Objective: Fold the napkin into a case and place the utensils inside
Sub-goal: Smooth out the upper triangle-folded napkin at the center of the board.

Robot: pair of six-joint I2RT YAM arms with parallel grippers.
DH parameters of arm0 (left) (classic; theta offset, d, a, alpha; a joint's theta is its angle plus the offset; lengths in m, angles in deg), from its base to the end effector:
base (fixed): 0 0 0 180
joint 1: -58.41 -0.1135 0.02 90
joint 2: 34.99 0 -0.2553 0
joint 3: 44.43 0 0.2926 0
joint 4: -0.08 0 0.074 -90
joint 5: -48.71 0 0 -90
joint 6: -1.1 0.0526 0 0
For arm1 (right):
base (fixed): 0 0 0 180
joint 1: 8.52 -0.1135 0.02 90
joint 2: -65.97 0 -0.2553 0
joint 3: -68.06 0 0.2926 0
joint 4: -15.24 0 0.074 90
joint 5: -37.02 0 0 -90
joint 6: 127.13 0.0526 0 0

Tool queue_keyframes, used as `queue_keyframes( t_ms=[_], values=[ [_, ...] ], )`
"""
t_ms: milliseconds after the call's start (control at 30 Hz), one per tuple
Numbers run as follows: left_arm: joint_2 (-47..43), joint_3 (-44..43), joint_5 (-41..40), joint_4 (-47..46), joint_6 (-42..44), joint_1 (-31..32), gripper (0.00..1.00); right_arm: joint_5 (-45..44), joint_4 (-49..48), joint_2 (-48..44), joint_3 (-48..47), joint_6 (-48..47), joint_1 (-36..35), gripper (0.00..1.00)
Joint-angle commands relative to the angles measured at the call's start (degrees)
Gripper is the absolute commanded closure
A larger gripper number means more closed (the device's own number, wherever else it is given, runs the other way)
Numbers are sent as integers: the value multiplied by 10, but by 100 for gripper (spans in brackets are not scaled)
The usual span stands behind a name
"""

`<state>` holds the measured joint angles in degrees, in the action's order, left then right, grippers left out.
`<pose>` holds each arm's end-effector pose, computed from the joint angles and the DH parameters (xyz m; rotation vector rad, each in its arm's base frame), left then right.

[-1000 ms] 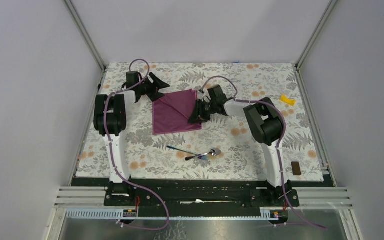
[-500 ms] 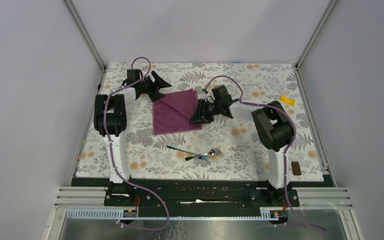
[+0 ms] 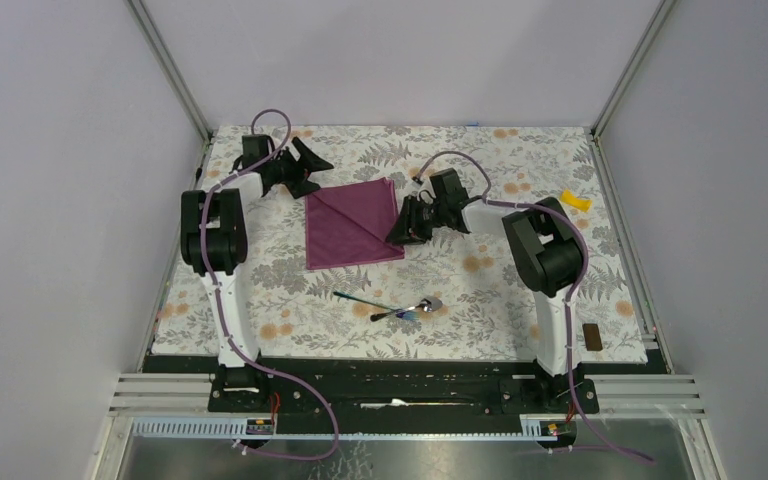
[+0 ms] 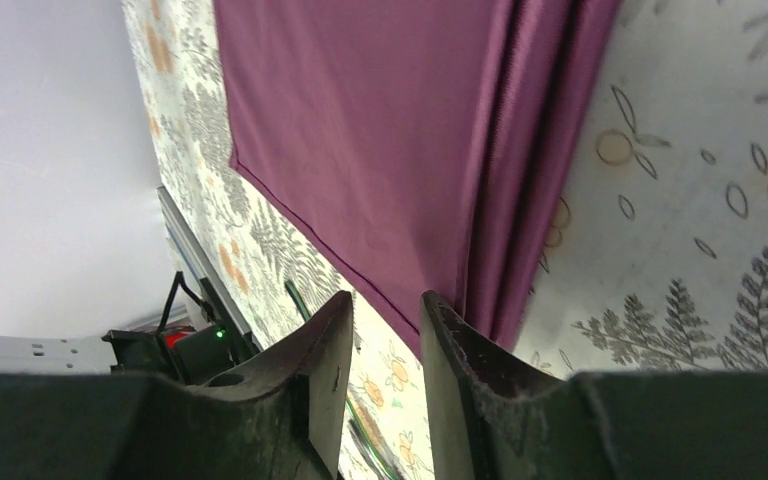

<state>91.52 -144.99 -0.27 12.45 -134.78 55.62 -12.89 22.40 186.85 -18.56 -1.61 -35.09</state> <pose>0.5252 -0.0090 0.1202 -0.5629 2.2464 -1.1982 0.4128 0.2443 0.0923 -0.2096 2.4568 1.3268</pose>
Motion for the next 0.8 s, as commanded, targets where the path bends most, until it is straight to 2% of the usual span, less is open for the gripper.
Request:
queue_keyframes(
  t_ms=[0,133,300,467,600,767],
  values=[
    [43,-16,-23,-1,23,-5,13,-15,-9,2,22,-3,0,63],
    [56,-31,-60,52,52,-6,14,-43,3,0,46,0,0,66],
    [25,-57,-100,117,97,-4,14,-79,42,-17,42,-10,0,66],
    [-17,-118,-96,182,133,24,10,-15,74,-37,-6,-45,-5,59],
    [-31,-125,-66,187,119,57,9,-9,66,-37,-41,-38,-7,51],
    [-44,-52,-47,123,88,79,9,-33,20,20,-115,-12,-5,50]
  ],
)
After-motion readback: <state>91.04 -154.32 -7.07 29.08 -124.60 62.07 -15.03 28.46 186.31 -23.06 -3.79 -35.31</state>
